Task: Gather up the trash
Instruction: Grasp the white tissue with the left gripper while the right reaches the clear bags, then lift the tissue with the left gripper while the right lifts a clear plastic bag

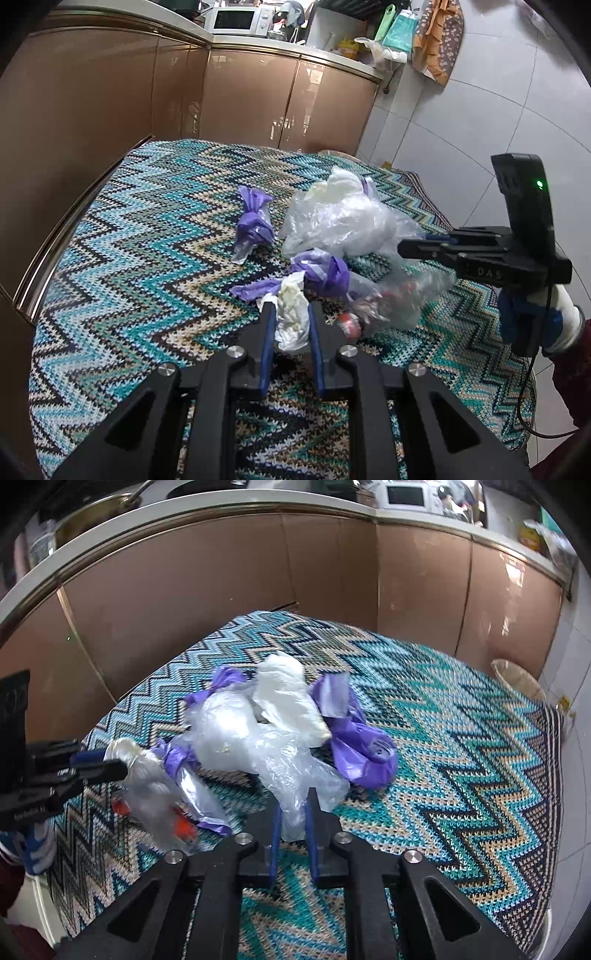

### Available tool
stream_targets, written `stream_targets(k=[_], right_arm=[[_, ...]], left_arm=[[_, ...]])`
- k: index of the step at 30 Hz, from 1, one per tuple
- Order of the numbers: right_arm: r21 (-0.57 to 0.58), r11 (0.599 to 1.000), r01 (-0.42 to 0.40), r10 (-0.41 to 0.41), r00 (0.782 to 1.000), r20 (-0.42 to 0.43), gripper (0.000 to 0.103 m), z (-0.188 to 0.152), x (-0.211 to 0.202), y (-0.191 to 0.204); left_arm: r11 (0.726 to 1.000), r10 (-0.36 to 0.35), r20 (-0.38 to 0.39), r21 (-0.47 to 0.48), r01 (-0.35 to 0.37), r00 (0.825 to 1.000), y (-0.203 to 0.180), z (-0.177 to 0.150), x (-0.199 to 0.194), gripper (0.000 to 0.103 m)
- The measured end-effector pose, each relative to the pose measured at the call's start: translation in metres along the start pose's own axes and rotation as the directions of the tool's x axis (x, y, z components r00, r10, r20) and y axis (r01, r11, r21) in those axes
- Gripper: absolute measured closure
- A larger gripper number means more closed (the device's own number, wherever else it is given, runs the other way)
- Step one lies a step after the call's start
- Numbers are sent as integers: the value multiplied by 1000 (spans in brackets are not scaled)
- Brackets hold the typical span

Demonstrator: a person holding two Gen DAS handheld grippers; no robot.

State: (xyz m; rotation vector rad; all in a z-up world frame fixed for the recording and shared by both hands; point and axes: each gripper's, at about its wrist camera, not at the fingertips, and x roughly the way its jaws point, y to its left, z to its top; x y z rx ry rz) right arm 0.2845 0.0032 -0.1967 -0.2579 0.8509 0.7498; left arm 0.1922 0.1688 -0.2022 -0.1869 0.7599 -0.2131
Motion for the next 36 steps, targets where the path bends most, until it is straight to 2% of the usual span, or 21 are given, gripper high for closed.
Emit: stream_targets(k=[8,18,28,36], right_arm=[[-47,999,15,-10,994,105,94,1,-46,21],[21,999,26,-30,975,222,94,-11,-112,17],[119,990,75,-110,939,325,94,-50,-187,-6],[231,965,124,-204,909,364,94,-94,-236,-33]], left_arm=[[1000,10,43,-18,-9,999,-3,3,-21,87],[1000,12,99,-20,-10,995,-17,6,-60,87],[1000,-13,142,28,9,990,-55,18,-87,87],[996,-85,132,46,79,988,-93,28,-86,87]])
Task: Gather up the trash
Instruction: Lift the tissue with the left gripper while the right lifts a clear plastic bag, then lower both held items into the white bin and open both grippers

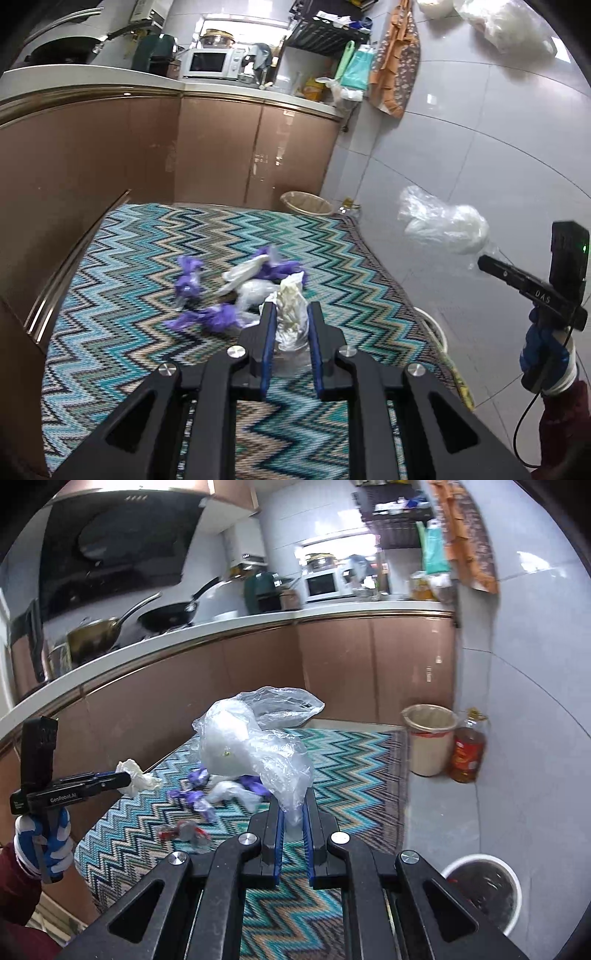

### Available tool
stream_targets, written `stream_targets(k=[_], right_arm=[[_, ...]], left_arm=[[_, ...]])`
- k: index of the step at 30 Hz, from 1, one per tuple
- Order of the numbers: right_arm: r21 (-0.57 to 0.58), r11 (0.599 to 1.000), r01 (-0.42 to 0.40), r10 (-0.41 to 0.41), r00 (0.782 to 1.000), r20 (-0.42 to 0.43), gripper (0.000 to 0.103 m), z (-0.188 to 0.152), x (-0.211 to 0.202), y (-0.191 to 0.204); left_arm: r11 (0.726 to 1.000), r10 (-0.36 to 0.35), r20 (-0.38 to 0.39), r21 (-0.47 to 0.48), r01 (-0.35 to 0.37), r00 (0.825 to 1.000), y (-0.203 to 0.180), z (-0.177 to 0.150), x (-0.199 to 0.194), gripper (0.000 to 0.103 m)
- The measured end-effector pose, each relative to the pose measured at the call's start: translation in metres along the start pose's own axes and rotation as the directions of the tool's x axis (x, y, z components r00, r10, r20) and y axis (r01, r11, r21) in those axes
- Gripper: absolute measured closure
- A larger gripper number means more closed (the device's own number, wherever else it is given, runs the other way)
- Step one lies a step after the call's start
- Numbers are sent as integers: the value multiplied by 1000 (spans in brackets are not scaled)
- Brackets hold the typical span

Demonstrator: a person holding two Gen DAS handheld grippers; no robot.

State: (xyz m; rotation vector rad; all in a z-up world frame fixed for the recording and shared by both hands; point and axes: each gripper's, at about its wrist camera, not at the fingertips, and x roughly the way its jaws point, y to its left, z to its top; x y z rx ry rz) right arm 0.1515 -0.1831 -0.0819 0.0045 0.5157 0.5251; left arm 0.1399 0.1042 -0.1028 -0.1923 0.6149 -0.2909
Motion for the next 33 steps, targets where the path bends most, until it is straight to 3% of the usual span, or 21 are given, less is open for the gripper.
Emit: stream_targets(k=[8,20,33], right_arm=[[105,990,92,-96,995,26,94,-25,-35,-54],[257,954,154,-159,987,-3,94,-68,-52,-126],[393,885,250,-234,968,-88,94,-115,-55,-210]], left_arm=[[997,-50,-56,54,53,997,-46,8,27,87],[981,-122,-147,130,142,981,-116,27,85,87],[932,-218,-281,223,285,934,-224,35,174,87]])
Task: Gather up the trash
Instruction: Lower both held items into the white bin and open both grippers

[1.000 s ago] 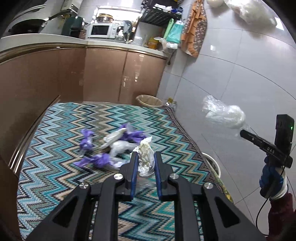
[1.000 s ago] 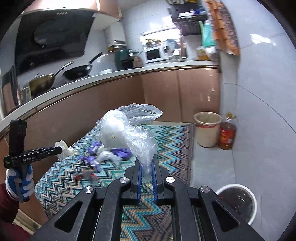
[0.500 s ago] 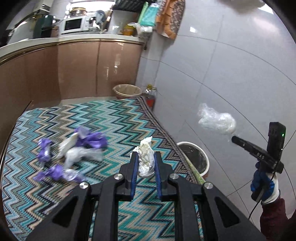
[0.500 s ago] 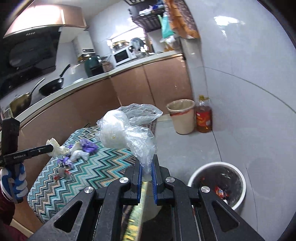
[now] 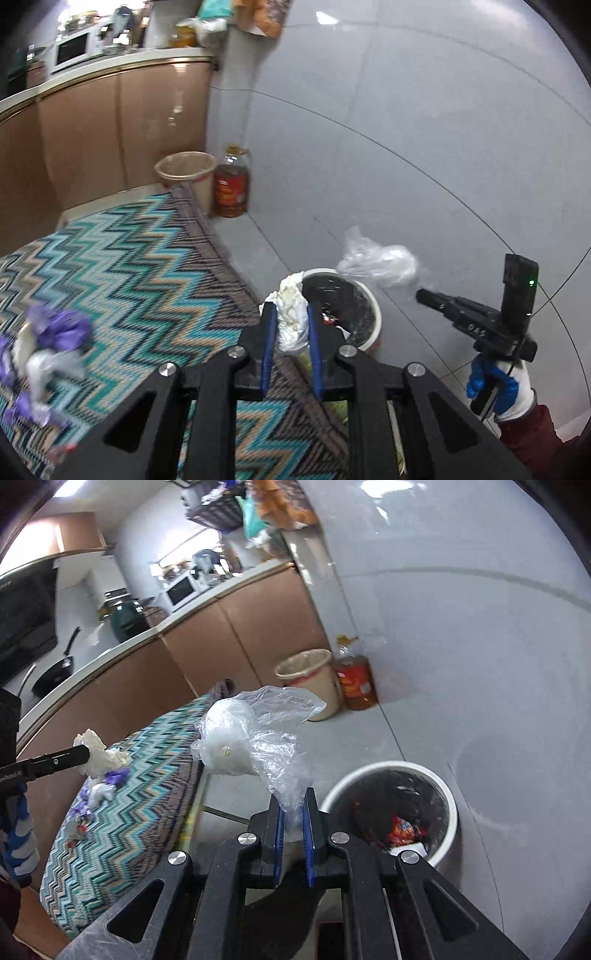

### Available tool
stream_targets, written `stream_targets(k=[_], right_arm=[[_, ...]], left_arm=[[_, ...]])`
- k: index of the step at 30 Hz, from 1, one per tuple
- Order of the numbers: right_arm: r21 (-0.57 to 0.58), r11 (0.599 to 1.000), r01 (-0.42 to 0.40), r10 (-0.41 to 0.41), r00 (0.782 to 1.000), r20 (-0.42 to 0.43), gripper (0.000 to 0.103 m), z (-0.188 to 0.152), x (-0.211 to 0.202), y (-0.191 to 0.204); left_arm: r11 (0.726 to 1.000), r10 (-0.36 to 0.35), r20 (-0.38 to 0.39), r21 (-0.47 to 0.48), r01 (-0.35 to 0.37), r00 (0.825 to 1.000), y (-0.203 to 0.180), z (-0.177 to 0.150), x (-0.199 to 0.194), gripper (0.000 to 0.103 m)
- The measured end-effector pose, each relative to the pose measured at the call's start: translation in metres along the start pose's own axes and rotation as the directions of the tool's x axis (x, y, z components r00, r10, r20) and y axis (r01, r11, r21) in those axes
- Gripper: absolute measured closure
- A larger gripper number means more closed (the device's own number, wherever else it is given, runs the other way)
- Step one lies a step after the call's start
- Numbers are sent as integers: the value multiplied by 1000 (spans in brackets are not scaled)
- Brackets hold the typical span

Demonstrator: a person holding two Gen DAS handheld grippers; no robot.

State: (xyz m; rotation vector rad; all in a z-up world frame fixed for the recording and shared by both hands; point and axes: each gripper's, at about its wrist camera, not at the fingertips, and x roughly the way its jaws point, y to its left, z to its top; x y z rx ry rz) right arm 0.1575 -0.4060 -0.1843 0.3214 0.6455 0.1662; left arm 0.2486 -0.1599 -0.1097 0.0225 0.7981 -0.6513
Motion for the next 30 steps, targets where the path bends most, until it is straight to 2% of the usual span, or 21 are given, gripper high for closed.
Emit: stream_targets(k=[13,22,30], right_arm=[[118,986,120,-106,988,-114,93,-21,40,-75],[127,973,192,-170,972,-162,91,-17,59,-102],[128,966,226,-200,961,-192,91,-15,74,-108]], left_arm=[[992,-62,-138,103,77,988,-66,33,128,87],[993,-75,-234,70,94,969,-84,42,213,87],[996,-71,-291,34,84,954,-89,41,260,85]])
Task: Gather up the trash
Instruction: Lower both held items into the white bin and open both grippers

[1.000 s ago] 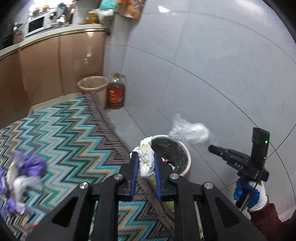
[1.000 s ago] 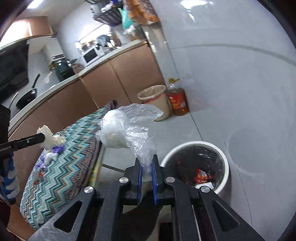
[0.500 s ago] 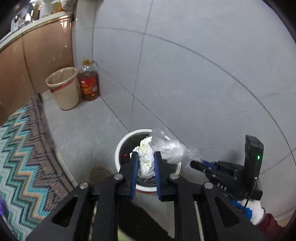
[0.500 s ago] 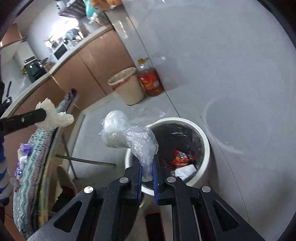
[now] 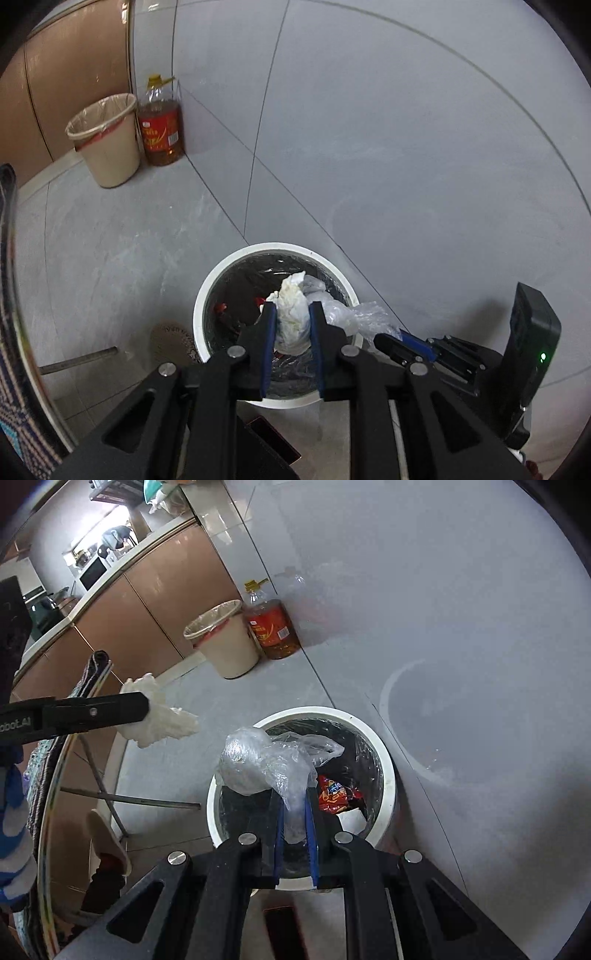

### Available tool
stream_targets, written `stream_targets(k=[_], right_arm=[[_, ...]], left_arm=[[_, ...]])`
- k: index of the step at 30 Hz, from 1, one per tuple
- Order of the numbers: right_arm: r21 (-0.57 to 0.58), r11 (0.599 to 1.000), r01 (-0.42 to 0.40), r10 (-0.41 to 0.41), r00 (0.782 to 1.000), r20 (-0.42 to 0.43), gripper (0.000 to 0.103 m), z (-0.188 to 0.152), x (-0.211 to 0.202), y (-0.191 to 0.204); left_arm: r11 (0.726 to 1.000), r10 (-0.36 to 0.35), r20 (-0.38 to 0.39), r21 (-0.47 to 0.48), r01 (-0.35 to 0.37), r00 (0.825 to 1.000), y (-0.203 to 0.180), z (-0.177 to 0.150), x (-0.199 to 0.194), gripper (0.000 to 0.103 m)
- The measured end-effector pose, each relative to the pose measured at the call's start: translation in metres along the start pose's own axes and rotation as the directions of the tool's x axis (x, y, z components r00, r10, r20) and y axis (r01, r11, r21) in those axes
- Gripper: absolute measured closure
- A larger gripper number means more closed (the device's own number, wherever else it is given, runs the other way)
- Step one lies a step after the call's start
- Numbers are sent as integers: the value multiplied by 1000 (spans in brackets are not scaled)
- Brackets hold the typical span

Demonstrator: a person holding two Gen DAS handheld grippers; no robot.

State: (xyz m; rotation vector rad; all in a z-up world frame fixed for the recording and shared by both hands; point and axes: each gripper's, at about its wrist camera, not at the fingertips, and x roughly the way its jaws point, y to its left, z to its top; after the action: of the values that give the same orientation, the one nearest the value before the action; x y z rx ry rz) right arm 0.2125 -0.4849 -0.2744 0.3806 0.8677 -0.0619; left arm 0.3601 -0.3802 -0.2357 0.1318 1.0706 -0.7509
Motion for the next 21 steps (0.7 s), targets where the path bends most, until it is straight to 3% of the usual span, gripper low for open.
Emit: stream_targets(k=[2,6,8,11,21], right_arm=[[2,1000,2,-2,1000,-5,87,2,3,1],[-3,1000,13,-13,1000,-7,64,5,7,3],[-2,1000,16,-16,1000,-6,63,5,7,4],[2,1000,18,-18,1000,-3,62,4,5,3],[-3,1000,15,-15,1000,18,61,2,-14,10]], left_arm=[[1000,-3,-11,-22,3,1000,3,3,7,85],[999,0,-24,-46,-1,1000,9,7,15,81],[998,-4,-26,-56,2,1000,11,9,15,77],[998,-4,-17,-65,3,1000,12,10,13,61],[998,-4,17,-61,5,1000,6,8,-10,61]])
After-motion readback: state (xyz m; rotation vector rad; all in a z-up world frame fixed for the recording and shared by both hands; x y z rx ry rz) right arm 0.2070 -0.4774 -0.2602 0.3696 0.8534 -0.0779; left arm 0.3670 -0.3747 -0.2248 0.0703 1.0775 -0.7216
